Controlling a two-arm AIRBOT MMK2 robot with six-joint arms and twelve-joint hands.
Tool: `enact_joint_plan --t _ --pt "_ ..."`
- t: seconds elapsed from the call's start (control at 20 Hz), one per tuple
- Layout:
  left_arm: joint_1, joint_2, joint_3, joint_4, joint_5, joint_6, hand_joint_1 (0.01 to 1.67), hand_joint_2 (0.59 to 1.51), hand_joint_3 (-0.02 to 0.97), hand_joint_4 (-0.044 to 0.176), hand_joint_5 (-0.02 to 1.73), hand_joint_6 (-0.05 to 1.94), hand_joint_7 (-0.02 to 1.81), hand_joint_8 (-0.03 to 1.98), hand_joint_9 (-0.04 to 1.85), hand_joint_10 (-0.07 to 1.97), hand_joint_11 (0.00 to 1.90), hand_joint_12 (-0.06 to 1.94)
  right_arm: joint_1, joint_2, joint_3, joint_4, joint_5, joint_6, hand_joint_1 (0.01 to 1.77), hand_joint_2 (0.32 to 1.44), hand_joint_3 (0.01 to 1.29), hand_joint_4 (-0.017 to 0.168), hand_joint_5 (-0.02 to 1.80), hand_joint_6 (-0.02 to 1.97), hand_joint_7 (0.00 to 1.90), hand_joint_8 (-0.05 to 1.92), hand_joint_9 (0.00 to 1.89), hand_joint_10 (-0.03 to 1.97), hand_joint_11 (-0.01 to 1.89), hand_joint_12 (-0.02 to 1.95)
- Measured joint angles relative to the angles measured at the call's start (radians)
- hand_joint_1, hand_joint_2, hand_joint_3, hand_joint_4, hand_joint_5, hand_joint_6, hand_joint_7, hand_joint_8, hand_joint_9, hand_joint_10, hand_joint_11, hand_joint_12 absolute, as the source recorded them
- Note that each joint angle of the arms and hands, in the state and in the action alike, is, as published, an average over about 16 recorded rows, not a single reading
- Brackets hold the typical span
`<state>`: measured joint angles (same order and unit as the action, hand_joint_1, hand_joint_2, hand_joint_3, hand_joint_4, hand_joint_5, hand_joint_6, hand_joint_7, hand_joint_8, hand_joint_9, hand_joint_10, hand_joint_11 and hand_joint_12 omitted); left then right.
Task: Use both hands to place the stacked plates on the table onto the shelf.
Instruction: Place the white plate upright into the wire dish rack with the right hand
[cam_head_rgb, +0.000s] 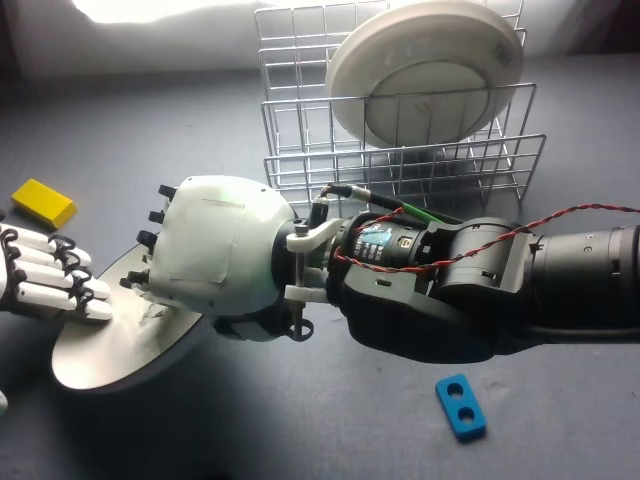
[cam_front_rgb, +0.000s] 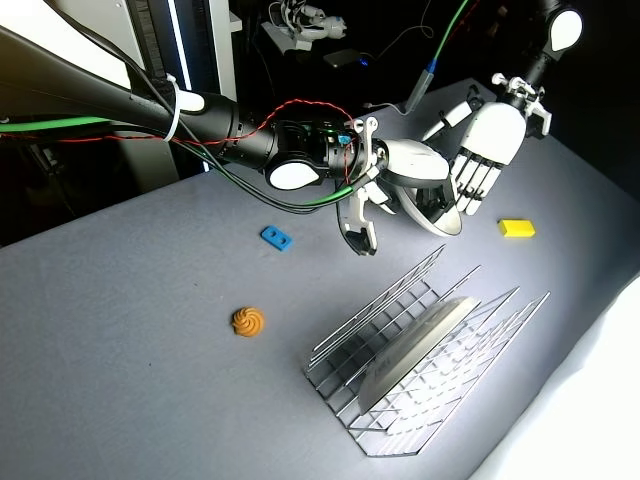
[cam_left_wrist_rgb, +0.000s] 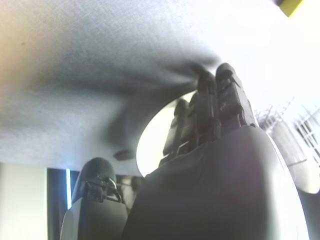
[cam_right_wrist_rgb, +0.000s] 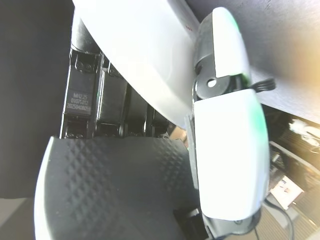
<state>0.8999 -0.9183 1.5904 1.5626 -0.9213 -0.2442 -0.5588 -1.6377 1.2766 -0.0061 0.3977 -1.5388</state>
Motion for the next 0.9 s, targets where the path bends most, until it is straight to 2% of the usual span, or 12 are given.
enact_joint_plan --t 0.2,0.5,0.9 --pt "-0.069 0.021 -0.007 0.023 -0.006 -0.015 0.01 1.155 0.012 0.000 0.10 0.00 0.06 0.00 0.09 0.02 0.05 0.03 -0.003 0.007 -0.007 0.000 0.005 -0.003 1.14 1.00 0.01 -0.006 0.83 0.56 1.02 0.94 1.20 0.56 0.91 1.27" --pt "-0.184 0.064 -0.017 0.062 -0.029 -0.051 0.01 1.155 0.011 0.003 0.11 0.02 0.09 0.01 0.08 0.02 0.05 0.03 -0.004 0.055 -0.054 0.006 0.012 -0.007 1.15 1.00 0.01 -0.010 0.85 0.58 1.06 1.02 1.16 0.83 0.94 1.32" --pt "-0.349 0.129 -0.029 0.140 -0.079 -0.129 0.01 1.151 0.011 0.004 0.10 0.02 0.09 0.01 0.08 0.02 0.04 0.03 0.023 0.197 -0.211 0.044 0.027 -0.036 1.16 1.00 0.01 -0.007 0.92 0.66 1.09 1.00 1.15 0.88 0.91 1.33"
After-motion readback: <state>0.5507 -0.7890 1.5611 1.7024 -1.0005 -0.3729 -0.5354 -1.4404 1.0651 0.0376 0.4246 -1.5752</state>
